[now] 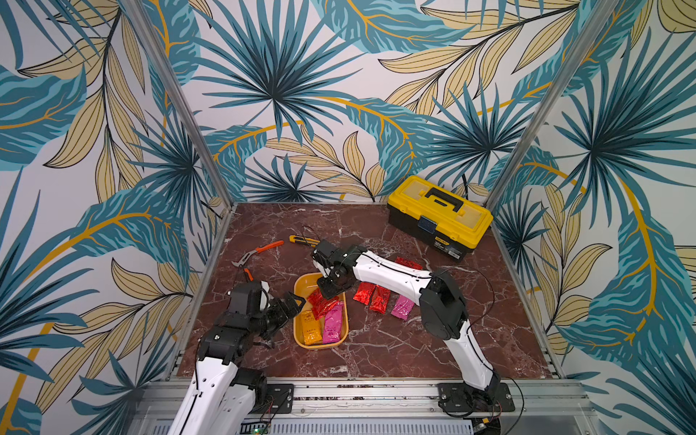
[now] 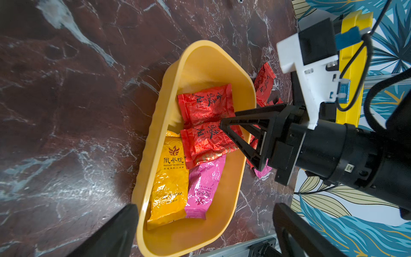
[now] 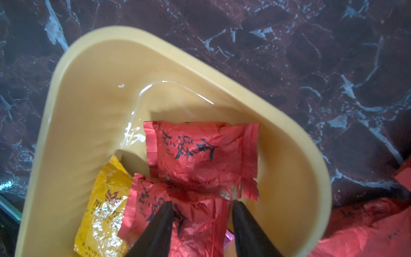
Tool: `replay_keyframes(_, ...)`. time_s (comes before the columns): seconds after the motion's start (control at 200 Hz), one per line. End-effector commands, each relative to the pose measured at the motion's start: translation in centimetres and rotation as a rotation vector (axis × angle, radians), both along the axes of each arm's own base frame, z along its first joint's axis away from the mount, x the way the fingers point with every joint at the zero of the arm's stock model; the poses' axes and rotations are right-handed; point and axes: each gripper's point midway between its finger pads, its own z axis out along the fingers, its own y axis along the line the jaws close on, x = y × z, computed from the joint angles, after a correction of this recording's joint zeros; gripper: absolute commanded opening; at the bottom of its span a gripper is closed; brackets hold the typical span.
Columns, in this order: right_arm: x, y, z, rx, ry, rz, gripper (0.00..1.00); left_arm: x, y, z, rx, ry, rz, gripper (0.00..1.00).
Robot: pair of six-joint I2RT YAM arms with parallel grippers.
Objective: Take the tea bags out of the storage box
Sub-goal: Pick up the tea bag from the storage box.
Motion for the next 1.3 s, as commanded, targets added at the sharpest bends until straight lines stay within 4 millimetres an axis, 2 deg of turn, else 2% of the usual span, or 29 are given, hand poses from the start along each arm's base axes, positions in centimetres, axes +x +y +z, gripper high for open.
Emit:
replay_keyframes(0.0,-1.5,0.1,0.2,0.002,0.041,-0.005,0.49,-0.5,0.2,-0.9,0.001,0.024,0.004,1.0)
replay_keyframes(0.34,-2.8,-0.5,0.3,0.022,0.082,-0.067,0.48,-0.6,0.2,-1.0,-0.005,0.023,0.006,1.0)
replay_keyframes(0.551,-3.1,-0.5,0.2,0.037,0.104,-0.088,0.45,-0.6,0.1,-0.9,-0.008,0.019,0.003,1.0)
replay_keyframes(0.726,-3.6,0.1,0.9,0.067,0.109,-0.073,0.5,-0.7,0.1,-0.9,-0.008,0.018,0.003,1.0)
replay_keyframes(0.891,-4.3,0.9,1.8,0.1,0.124,-0.058,0.51,-0.7,0.1,-0.9,-0.009,0.016,0.004,1.0)
replay_keyframes(1.016,-5.1,1.5,1.7,0.113,0.147,-0.039,0.52,-0.7,0.1,-0.8,-0.01,0.015,0.002,1.0)
replay_keyframes(1.147,-6.0,2.0,1.6,0.112,0.146,0.008,0.57,-0.7,0.1,-0.8,-0.012,0.015,0.002,1.0)
replay_keyframes(1.292,-5.5,1.6,1.5,0.081,0.089,0.052,0.63,-0.8,0.2,-0.6,-0.007,0.01,0.004,1.0)
